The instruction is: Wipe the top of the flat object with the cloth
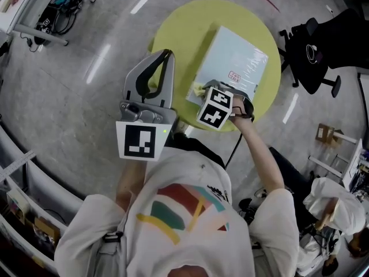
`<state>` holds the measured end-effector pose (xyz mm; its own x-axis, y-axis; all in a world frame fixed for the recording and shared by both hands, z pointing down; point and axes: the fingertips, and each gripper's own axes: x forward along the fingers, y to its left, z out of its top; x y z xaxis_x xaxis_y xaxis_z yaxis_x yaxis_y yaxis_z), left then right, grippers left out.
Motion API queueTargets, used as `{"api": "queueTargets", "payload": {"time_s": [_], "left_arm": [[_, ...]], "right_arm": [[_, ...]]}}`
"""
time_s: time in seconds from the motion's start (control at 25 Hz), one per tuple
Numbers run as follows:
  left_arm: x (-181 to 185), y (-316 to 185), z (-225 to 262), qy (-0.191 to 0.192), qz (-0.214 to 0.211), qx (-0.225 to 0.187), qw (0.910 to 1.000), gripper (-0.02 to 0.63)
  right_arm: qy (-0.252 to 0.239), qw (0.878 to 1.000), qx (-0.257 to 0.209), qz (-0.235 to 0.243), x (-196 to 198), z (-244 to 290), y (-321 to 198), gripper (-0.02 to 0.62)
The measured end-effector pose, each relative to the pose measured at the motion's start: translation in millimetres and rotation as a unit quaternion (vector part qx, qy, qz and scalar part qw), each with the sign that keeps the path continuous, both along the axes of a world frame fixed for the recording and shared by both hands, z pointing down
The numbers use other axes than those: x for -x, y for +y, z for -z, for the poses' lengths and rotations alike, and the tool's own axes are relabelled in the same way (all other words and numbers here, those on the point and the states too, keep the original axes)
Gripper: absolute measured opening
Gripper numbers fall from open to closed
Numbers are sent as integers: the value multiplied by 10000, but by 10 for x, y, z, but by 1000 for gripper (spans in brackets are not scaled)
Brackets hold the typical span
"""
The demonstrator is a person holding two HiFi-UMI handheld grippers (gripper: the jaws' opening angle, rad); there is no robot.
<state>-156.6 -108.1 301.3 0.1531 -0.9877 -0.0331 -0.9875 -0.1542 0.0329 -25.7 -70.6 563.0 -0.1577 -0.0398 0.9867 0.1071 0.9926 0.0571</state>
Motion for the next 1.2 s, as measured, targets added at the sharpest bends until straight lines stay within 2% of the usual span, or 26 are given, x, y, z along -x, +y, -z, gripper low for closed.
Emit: {"api": "queueTargets", "payload": {"time_s": [0.48,0.68,0.76,0.84,0.96,1.04,1.08,1.16,1.2], "left_arm": [[-43,-33,22,32,-273,-60,9996,17],[-68,-48,-1,94,-422,-39,9991,17],[-107,-43,-31,11,-501,-8,9987,17],[-127,-59,-46,-126,-500,-27,9987,17],[-79,38,12,16,-200,-92,9998,17],[-26,193,53,-29,-37,-100,9999,17],[-7,261,63,-113,8,-85,9999,17],[-2,381,67,-305,77,-23,9995,17],[-12,450,66,-365,118,7,9993,17]], "right_arm": [[-50,9994,340,-69,28,-2,468,26],[-106,9984,416,-359,21,-10,532,26],[-136,9979,439,-451,-16,-15,560,26],[-236,9976,377,-540,-43,6,515,26],[-768,9930,93,-894,-38,156,426,26],[-1627,9767,-3,-1403,83,346,460,26],[-2169,9606,-10,-1737,178,454,481,27],[-3215,9157,-27,-2411,362,607,533,27],[-3586,8942,-84,-2677,425,621,567,28]]}}
